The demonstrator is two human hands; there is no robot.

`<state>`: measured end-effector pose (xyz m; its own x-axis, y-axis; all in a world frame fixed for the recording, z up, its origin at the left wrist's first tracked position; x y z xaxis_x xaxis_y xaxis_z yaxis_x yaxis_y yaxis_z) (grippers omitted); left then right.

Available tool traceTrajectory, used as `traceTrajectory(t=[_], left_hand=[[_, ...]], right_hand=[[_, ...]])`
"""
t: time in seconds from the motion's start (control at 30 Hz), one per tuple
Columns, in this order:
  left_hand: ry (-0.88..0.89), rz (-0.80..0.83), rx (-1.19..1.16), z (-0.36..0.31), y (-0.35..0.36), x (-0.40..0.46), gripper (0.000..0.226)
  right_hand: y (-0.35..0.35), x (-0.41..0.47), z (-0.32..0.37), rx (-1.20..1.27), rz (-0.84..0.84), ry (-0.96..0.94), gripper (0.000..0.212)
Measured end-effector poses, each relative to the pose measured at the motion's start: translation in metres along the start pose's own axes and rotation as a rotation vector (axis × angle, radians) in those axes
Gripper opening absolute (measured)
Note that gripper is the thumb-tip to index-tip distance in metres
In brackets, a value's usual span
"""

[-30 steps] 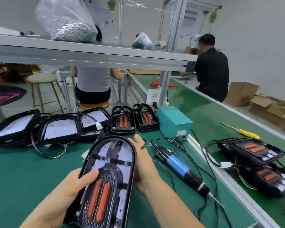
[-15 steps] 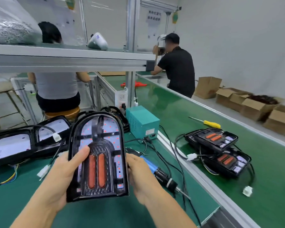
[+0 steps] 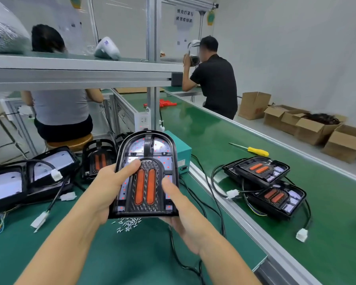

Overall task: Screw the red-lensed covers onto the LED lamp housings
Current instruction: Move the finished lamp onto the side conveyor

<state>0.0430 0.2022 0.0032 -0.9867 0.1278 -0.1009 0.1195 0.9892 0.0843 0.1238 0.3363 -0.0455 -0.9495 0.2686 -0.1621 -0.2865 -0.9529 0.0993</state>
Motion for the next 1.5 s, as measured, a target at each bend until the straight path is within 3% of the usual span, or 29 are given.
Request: traceTrajectory(t=[0.1,0.2,0.33,0.43,0.7,1.0,1.13,1.23,1.5], left_hand=[[-0.020,0.009,0.008,0.002,0.002,0.004,0.036],[-0.052,0.031,0.000,0.004,0.009,0.006,0.029],[-0.052,0.107,0.021,-0.005,0.031,0.012,0.026],[-0.025,0.140,0.053,-0.014,0.059,0.023,0.028],[0.251,0.104,0.238,-0.021,0.162,0.054,0.041],[0.590,0.354,0.819,0.040,0.233,0.043,0.062],[0.557,0.495,0.842,0.056,0.253,0.034,0.076],[0.485,0.504,0.757,0.055,0.260,0.036,0.084],[0.377,0.524,0.547,0.056,0.278,0.047,0.078]], right_hand=[[-0.006,0.001,0.004,-0.148,-0.072,-0.064,0.067],[-0.013,0.002,0.011,-0.111,-0.140,-0.232,0.043],[-0.025,0.002,0.025,-0.039,-0.200,-0.404,0.031],[-0.046,0.005,0.038,-0.002,-0.301,-0.431,0.028],[-0.124,0.041,0.072,0.046,-0.669,-0.360,0.046],[-0.197,0.100,0.064,-0.082,-1.007,-0.169,0.055],[-0.210,0.123,0.064,-0.218,-1.072,-0.009,0.059],[-0.212,0.140,0.070,-0.313,-1.100,0.100,0.056],[-0.224,0.161,0.069,-0.453,-1.113,0.150,0.066]])
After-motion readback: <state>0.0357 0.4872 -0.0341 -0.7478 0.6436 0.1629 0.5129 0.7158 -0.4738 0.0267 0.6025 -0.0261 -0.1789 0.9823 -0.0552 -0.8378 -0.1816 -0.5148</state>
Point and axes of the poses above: each hand's wrist, its own x-axis towards the middle knuckle, its own y-axis out of the palm, z = x × y, the point moved 4 cm from there along x, towards the middle knuckle, and after that the axes turned 14 degrees about -z, right-handed, at the moved point
